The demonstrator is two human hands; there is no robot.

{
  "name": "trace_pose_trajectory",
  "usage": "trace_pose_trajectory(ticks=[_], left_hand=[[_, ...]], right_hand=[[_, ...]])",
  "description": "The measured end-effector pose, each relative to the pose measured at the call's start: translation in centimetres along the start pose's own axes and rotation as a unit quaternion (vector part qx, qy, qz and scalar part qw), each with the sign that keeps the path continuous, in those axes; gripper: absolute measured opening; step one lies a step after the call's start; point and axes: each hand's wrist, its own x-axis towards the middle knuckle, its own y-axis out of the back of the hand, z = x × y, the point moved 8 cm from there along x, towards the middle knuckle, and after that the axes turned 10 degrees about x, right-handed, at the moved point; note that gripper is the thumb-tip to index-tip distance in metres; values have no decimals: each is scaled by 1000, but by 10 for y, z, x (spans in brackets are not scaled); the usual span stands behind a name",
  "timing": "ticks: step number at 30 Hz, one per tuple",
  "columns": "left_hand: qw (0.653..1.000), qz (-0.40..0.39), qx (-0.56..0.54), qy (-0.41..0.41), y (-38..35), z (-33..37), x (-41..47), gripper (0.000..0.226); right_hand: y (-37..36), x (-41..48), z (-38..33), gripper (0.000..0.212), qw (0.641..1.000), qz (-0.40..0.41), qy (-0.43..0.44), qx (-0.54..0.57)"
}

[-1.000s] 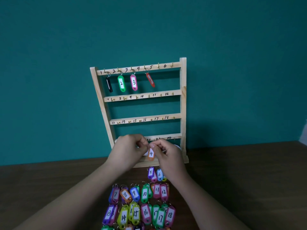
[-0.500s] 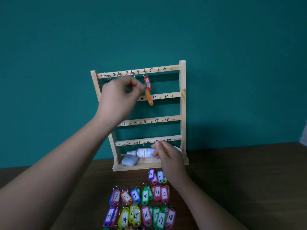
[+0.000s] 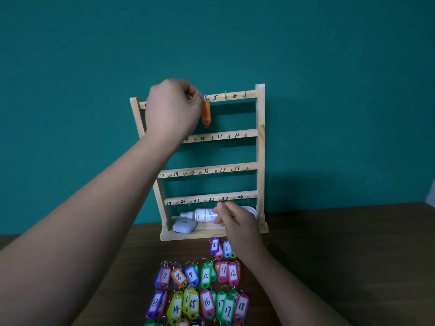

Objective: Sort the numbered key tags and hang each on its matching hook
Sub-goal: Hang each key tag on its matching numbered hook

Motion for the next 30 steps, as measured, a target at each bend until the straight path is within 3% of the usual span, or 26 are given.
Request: trace_pose_trajectory(ticks=[4,9,15,20,27,30], left_hand=[[999,31,23,-27,3,1,-8,18],[996,57,-49,-43,1,-16,-45,8],[994,-98,-49,-28,-55,-60,-126,17],[982,-185,-42,11,-99,-99,-180,16],[967,-255,23,19,-137,-121,-209,7],[950,-308,47,-2,-150,-123,-223,7]], right_hand=[[-1,-1,0,30,1000,-6,5,-8],[3,1,-4,21,996,2,43,-84],[3,3,-7,8,955,-51,61,-286],[0,0,-12,2,921,-82,79,-372],[-17,-7,2,38,899,-116,77,-414],[-24,-8,3,37,892,-127,85,-425]])
